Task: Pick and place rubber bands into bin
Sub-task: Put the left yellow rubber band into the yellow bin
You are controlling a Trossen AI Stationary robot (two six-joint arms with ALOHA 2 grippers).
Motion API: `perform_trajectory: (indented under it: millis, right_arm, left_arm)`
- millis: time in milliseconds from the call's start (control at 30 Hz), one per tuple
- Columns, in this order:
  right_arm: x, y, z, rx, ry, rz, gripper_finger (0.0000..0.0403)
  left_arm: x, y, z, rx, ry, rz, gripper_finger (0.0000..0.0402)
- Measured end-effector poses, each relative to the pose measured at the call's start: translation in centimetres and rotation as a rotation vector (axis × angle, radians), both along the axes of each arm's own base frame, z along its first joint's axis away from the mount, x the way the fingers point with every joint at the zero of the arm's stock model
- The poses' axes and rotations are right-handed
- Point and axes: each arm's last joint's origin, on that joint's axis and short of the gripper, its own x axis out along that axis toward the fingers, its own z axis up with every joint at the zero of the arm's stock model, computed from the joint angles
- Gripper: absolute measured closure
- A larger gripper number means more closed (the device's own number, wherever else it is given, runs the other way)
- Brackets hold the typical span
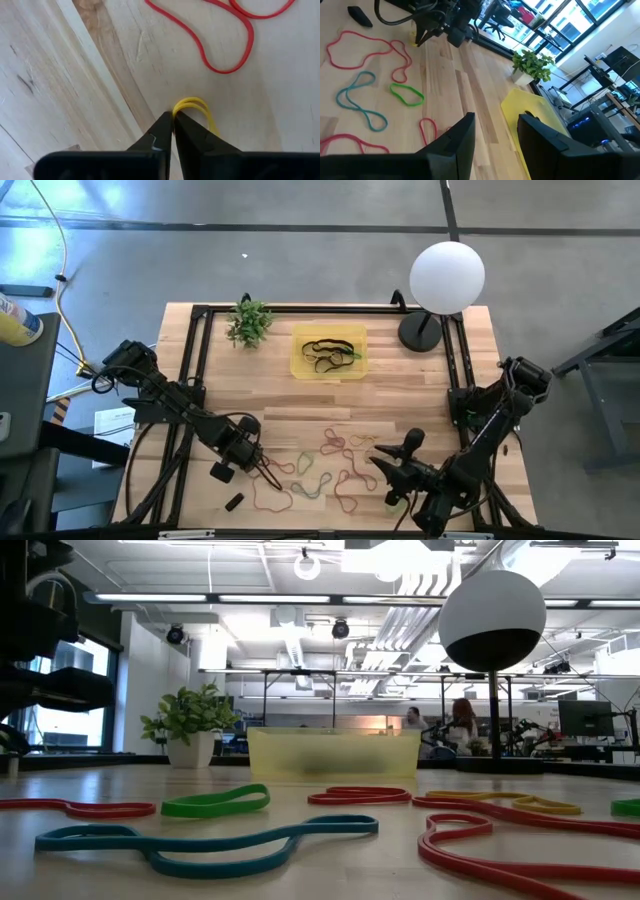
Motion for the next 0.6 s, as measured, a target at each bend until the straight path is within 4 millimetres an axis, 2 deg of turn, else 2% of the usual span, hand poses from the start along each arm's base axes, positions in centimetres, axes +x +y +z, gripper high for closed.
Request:
perform_trajectory:
  millis: [300, 600]
  right_arm:
    - [0.0, 0.0, 0.0, -0.003, 0.004, 0.001, 0.0265]
    - [0.0, -0.1, -0.1, -0.008, 0.01, 0.0, 0.0265]
  left_arm:
    - [0.7, -0.3, 0.9, 0.039, -0.007, -0.079, 0.0399]
    - [3.4, -1.1, 4.4, 0.157, -0.183, -0.185, 0.0401]
